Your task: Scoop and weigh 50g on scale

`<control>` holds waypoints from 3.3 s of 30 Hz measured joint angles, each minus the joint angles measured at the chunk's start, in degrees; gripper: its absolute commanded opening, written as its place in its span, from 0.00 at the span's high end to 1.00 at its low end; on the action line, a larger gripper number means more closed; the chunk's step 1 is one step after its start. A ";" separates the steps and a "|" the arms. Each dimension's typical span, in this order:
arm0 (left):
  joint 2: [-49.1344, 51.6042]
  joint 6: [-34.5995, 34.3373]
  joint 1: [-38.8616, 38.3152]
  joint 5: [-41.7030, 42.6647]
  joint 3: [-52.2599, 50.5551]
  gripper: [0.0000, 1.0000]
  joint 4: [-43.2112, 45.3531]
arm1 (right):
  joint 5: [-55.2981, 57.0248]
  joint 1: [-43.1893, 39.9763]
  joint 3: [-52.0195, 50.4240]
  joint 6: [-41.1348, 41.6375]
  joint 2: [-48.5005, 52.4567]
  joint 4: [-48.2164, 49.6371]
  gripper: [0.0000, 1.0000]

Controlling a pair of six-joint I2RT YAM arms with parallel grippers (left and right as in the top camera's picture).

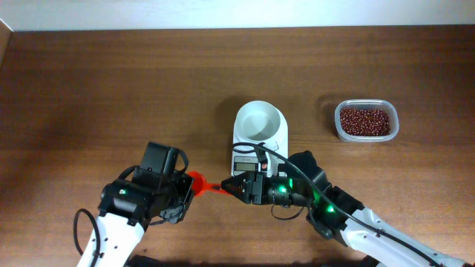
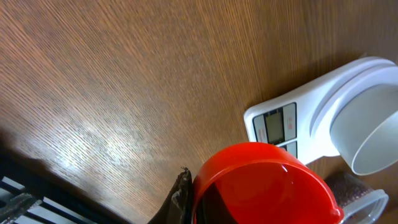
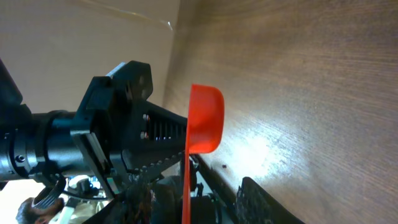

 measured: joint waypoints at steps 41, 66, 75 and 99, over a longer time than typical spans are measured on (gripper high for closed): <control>3.96 3.13 -2.58 2.91 0.00 1.00 4.15 | 4.37 3.10 -0.02 0.07 0.20 1.16 0.77; 3.96 8.41 -2.58 3.96 0.00 1.00 6.10 | 4.94 3.10 -0.02 -0.98 0.44 0.79 0.93; 4.04 9.22 -2.58 3.96 0.00 0.58 5.99 | 4.98 3.10 0.22 -4.50 0.61 -3.58 0.96; 4.13 9.75 -2.64 4.42 0.04 0.64 5.84 | 16.96 -15.28 0.50 -16.83 -43.06 -67.91 0.96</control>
